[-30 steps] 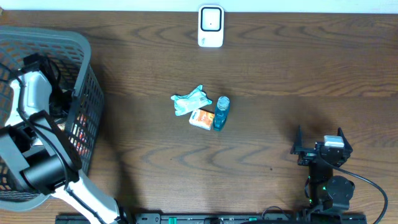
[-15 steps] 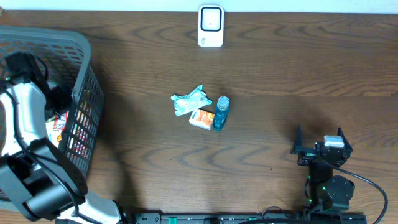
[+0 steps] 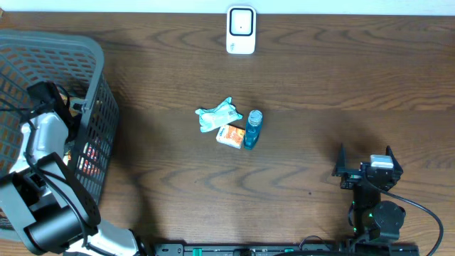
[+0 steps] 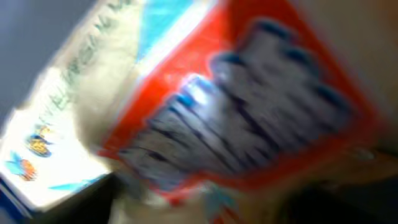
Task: Scan the item barcode
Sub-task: 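Reach the left gripper into the basket and grasp the cream snack bag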
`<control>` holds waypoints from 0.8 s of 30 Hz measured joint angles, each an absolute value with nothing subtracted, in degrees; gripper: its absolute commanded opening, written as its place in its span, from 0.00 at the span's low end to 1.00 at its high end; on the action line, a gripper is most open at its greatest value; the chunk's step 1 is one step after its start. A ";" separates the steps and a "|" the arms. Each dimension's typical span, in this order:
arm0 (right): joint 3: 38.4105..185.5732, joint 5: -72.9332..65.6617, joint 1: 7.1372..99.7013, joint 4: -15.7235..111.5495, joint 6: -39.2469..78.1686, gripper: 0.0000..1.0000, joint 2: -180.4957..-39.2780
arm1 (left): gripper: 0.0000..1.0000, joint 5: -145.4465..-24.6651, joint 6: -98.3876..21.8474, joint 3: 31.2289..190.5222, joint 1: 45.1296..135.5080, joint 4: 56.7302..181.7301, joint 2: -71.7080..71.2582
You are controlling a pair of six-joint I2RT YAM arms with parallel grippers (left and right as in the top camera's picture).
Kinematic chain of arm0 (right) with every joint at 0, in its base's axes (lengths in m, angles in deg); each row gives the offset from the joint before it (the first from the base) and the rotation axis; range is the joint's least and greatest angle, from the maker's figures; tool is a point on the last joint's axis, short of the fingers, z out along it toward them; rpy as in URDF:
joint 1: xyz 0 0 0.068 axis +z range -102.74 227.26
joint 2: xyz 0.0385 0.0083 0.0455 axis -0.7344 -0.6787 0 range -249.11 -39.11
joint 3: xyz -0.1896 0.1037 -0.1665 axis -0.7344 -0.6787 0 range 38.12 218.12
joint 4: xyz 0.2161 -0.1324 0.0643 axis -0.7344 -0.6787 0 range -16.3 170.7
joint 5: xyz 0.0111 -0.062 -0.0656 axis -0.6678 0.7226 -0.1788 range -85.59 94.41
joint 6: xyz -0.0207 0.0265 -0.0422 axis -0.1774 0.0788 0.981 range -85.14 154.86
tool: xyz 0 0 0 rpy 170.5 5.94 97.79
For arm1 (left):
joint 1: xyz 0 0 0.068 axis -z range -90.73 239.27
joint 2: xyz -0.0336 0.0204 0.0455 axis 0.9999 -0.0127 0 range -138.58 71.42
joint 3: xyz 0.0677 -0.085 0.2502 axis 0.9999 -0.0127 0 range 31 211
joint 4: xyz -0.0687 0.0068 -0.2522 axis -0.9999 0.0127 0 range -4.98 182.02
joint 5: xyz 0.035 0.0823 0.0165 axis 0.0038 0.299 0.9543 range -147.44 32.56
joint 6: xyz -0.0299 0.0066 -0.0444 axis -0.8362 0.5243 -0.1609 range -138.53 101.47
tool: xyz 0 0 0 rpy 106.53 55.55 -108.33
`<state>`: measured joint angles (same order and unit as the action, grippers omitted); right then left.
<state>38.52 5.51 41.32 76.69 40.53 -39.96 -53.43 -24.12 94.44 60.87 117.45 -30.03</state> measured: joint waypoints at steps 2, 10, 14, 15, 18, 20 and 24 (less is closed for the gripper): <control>38.52 5.51 41.32 76.69 40.53 0.99 -39.96 | 0.08 -52.99 -24.07 94.26 60.87 116.36 -30.03; 38.52 5.51 41.32 76.69 40.53 0.99 -39.96 | 0.07 -52.38 -23.42 94.72 60.87 115.26 -29.92; 38.52 5.51 41.32 76.69 40.53 0.99 -39.96 | 0.07 -52.60 -23.44 95.62 60.87 116.20 -29.50; 38.52 5.51 41.32 76.69 40.53 0.99 -39.96 | 0.07 -52.82 -23.55 95.64 60.84 116.29 -28.85; 38.52 5.51 41.32 76.69 40.53 0.99 -39.96 | 0.07 -53.47 -24.31 95.66 60.87 116.49 -24.91; 38.52 5.49 41.32 76.69 40.53 0.99 -39.96 | 0.07 -53.82 -24.77 95.77 60.87 116.25 -20.23; 38.52 5.51 41.32 76.69 40.53 0.99 -39.96 | 0.07 -54.15 -26.02 96.95 60.87 116.03 -9.33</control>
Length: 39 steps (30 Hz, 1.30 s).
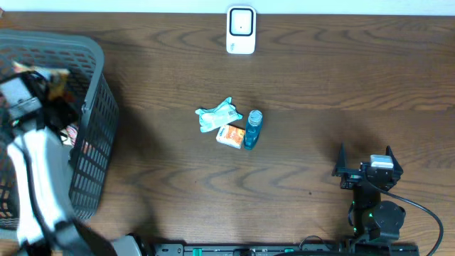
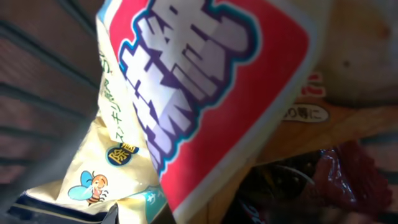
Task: Scan the item barcode
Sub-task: 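Reach the left gripper into the basket and grasp the cream snack bag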
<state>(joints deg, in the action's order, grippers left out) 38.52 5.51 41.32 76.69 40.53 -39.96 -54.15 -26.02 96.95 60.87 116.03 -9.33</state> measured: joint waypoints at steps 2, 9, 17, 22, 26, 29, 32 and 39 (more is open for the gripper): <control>38.52 5.51 41.32 76.69 40.55 0.99 -39.96 | 0.07 -54.13 -26.92 97.67 60.87 115.88 -4.02; 38.52 5.51 41.32 76.69 40.53 0.99 -39.96 | 0.07 -54.13 -29.10 98.02 60.87 116.88 9.25; 38.52 5.51 41.32 76.69 40.53 0.99 -39.96 | 0.07 -52.51 -30.72 98.09 60.87 128.92 9.38; 38.52 5.51 41.32 76.71 40.53 0.99 -39.96 | 0.07 -46.87 -37.60 95.03 60.82 131.94 2.98; 38.52 5.51 41.32 76.69 40.55 0.99 -39.96 | 0.07 -45.04 -44.25 91.97 60.76 131.98 -5.66; 38.52 5.51 41.32 76.71 40.55 0.99 -39.96 | 0.61 -45.54 -48.12 91.34 60.76 132.11 -12.08; 38.52 5.51 41.32 76.71 40.53 0.99 -39.96 | 1.00 -45.65 -50.52 91.31 60.71 130.69 -15.73; 38.52 5.51 41.32 76.69 40.53 0.99 -39.96 | 0.99 -45.74 -52.66 91.31 60.71 129.19 -16.93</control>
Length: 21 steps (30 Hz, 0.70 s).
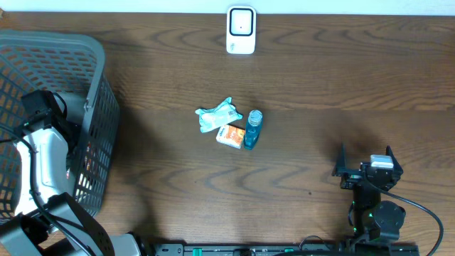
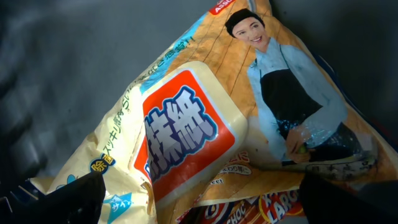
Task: Scan the item barcode
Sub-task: 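Reach the left gripper into the basket and grasp the cream snack bag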
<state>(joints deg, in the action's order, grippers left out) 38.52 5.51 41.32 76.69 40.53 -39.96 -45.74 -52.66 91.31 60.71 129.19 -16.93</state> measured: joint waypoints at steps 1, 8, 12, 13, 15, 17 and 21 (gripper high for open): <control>38.52 5.51 41.32 76.69 40.53 0.99 -39.96 | 0.99 -45.71 -52.75 91.31 60.71 129.12 -16.93; 38.52 5.51 41.32 76.69 40.53 0.99 -39.96 | 0.98 -43.92 -53.06 91.31 60.71 129.93 -16.93; 38.52 5.51 41.32 76.69 40.53 0.99 -39.96 | 0.98 -42.19 -53.06 91.31 60.58 131.35 -16.93; 38.52 5.51 41.32 76.69 40.53 0.99 -39.96 | 0.98 -42.02 -53.08 91.31 60.49 131.35 -16.93; 38.52 5.51 41.32 76.69 40.53 0.99 -39.96 | 0.98 -41.71 -53.08 91.31 60.34 131.35 -16.93; 38.52 5.51 41.32 76.69 40.53 0.99 -39.96 | 0.98 -41.58 -53.06 91.23 60.17 131.33 -16.96; 38.52 5.51 41.32 76.69 40.53 0.99 -39.96 | 0.98 -41.52 -53.03 89.67 60.10 130.50 -18.42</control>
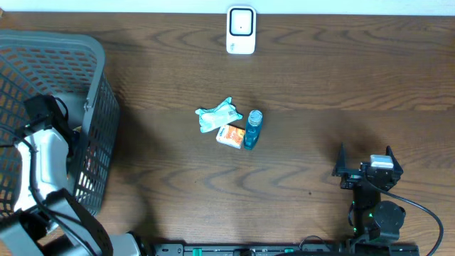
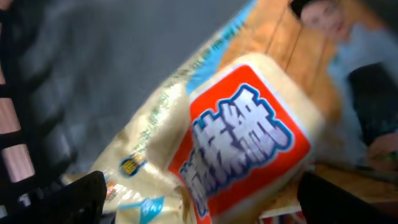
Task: Scan the item barcode
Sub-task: 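Reach the left gripper into the basket and grasp the cream snack bag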
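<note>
My left gripper (image 2: 202, 208) is down inside the grey basket (image 1: 99, 85), open, with its dark fingertips (image 2: 68, 199) far apart. Between and just beyond them lies a cream snack bag with a red and white label (image 2: 249, 146), blurred and close. It rests on a larger bag printed with a person (image 2: 348, 68). In the overhead view the left arm (image 1: 43, 139) reaches into the basket. The white scanner (image 1: 241, 30) stands at the table's far edge. My right gripper (image 1: 365, 165) sits at the front right, open and empty.
A teal wipe pack (image 1: 219, 114), an orange box (image 1: 230, 135) and a blue bottle (image 1: 252, 129) lie together mid-table. The basket's mesh wall (image 2: 18, 124) rises at the left of the wrist view. Other packets lie under the bags.
The left gripper has come nearer to the red-labelled bag, which now looks bigger and blurred. Its jaws are still open. The right arm and the table items have not moved.
The left wrist first saw the red-labelled bag filling its view, deep in the basket. Then the arm was up at the basket's far left with the bag still close. Later the bag lay in the basket below open jaws, and now the jaws are near it again.
</note>
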`<control>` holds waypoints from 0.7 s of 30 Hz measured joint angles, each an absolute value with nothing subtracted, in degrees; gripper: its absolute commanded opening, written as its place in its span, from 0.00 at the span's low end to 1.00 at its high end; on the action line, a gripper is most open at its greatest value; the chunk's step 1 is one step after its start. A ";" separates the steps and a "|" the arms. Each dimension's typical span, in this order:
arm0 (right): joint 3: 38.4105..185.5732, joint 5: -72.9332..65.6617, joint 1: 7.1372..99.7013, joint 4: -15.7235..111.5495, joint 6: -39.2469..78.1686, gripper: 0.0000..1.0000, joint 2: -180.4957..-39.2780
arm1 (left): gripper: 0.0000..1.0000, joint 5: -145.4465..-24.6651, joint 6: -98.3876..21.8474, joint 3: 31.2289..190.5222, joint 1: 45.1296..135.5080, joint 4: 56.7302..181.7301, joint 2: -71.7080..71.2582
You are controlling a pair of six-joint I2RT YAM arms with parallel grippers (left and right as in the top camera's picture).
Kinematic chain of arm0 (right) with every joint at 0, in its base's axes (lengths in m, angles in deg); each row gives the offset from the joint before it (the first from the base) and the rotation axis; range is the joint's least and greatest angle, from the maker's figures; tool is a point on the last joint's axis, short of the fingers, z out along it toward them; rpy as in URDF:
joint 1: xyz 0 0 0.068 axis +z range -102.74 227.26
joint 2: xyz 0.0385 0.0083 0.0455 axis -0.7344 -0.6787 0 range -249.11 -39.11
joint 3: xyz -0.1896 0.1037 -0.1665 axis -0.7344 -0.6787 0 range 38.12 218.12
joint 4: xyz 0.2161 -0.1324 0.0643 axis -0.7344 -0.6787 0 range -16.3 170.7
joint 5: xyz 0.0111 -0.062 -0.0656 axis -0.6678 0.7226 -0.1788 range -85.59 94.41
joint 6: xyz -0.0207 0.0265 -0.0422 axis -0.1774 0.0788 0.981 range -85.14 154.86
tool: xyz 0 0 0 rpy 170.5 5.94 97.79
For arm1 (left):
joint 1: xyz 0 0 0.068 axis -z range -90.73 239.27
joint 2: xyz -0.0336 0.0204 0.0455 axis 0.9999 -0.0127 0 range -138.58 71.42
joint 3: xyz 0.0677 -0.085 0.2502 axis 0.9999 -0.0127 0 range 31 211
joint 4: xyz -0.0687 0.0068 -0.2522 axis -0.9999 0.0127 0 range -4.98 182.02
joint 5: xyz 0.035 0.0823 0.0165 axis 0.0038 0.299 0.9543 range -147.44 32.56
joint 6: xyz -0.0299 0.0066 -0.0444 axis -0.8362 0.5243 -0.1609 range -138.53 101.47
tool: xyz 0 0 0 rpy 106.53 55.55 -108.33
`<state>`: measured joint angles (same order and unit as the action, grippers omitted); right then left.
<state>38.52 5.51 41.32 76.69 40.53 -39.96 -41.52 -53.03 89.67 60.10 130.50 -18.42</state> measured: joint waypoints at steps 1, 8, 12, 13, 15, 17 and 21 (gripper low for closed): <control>38.52 5.51 41.32 76.69 40.53 0.99 -39.96 | 0.98 -41.47 -53.01 89.08 60.12 129.62 -19.34; 38.52 5.51 41.32 76.69 40.53 0.99 -39.96 | 0.08 -40.93 -52.25 87.75 60.10 126.72 -25.61; 38.52 5.51 41.32 76.69 40.53 0.99 -39.96 | 0.07 -39.24 -50.06 88.14 60.06 126.72 -25.94; 38.52 5.51 41.32 76.69 40.53 0.99 -39.96 | 0.07 -39.18 -49.49 88.30 59.97 126.72 -25.92; 38.52 5.51 41.32 76.69 40.55 0.99 -39.96 | 0.07 -39.31 -48.36 88.80 59.62 127.33 -25.87; 38.52 5.51 41.32 76.69 40.53 0.99 -39.96 | 0.08 -40.05 -47.59 89.76 58.77 128.68 -25.63; 38.52 5.51 41.32 76.71 40.53 0.99 -39.96 | 0.07 -41.76 -46.70 92.62 56.63 131.68 -22.40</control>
